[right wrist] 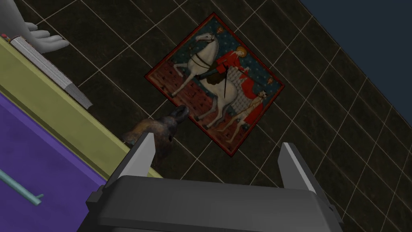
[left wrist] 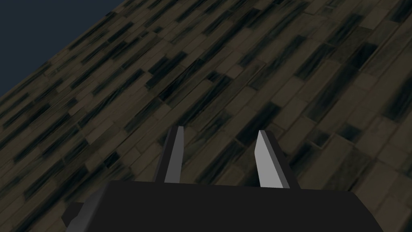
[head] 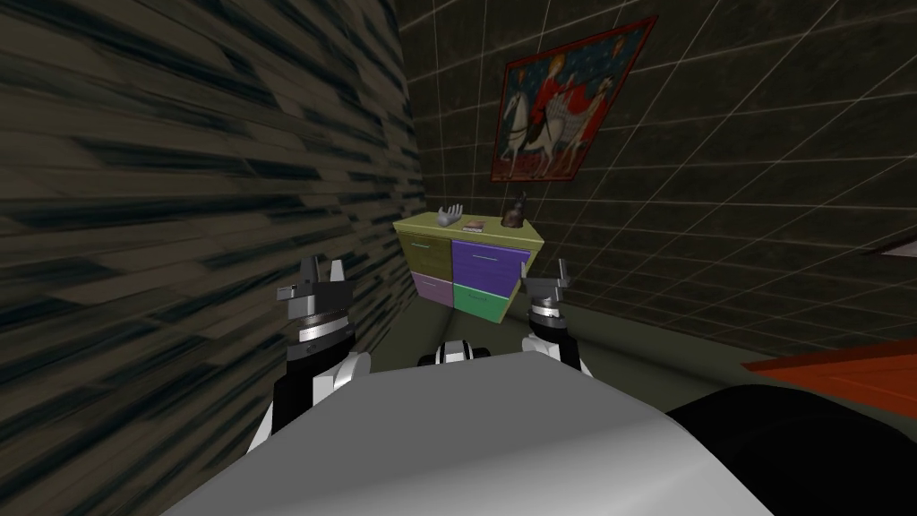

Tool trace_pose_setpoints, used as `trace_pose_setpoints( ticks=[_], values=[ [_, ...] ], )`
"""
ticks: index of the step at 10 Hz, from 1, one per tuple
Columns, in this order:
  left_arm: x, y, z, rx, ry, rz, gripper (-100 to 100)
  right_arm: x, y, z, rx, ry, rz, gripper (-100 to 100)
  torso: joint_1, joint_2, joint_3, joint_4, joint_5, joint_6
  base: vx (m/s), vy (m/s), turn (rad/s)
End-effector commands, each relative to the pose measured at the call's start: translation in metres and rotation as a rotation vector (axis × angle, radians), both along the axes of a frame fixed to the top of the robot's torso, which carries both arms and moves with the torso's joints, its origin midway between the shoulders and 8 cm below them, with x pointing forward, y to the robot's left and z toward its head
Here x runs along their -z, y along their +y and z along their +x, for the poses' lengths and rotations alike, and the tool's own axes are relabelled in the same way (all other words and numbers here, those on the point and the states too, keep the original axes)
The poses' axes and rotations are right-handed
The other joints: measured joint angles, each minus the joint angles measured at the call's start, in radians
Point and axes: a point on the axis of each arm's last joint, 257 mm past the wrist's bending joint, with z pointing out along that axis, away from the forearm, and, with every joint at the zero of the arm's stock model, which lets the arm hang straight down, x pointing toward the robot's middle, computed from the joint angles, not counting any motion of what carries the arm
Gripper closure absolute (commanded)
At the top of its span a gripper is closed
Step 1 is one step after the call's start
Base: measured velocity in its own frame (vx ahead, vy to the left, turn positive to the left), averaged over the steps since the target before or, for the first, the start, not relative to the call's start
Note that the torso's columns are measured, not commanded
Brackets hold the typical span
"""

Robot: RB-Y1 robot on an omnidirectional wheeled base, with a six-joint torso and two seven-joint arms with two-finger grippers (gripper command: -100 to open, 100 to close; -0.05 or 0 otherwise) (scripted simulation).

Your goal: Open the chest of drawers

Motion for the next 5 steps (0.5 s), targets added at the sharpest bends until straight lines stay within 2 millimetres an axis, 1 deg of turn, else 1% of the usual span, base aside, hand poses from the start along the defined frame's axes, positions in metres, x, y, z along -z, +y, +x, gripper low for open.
trace_pose_setpoints(
  ticks=[1, 2, 3, 4, 5],
  values=[
    [0.0, 0.0, 0.0, 0.0, 0.0, 0.0, 0, 0.007, -0.005, -0.001, -0.052, -0.004, 0.088, -100, 0.0, -0.001, 0.0, 0.0, 0.0, 0.0, 0.039, 0.026, 0.019],
    [0.0, 0.0, 0.0, 0.0, 0.0, 0.0, 0, 0.014, -0.011, -0.001, -0.079, -0.005, 0.151, -100, 0.0, 0.0, 0.0, 0.0, 0.0, 0.0, 0.041, 0.034, 0.049],
    [0.0, 0.0, 0.0, 0.0, 0.0, 0.0, 0, 0.014, -0.011, -0.001, -0.093, -0.008, 0.166, -100, 0.0, 0.0, 0.0, 0.0, 0.0, 0.0, 0.034, 0.031, 0.02],
    [0.0, 0.0, 0.0, 0.0, 0.0, 0.0, 0, 0.021, -0.016, -0.001, -0.118, -0.01, 0.23, -100, 0.0, 0.0, 0.0, 0.0, 0.0, 0.0, 0.043, 0.038, 0.04],
    [0.0, 0.0, 0.0, 0.0, 0.0, 0.0, 0, 0.021, -0.016, -0.001, -0.133, -0.014, 0.247, -100, 0.0, 0.0, 0.0, 0.0, 0.0, 0.0, 0.042, 0.028, 0.021]
  ],
)
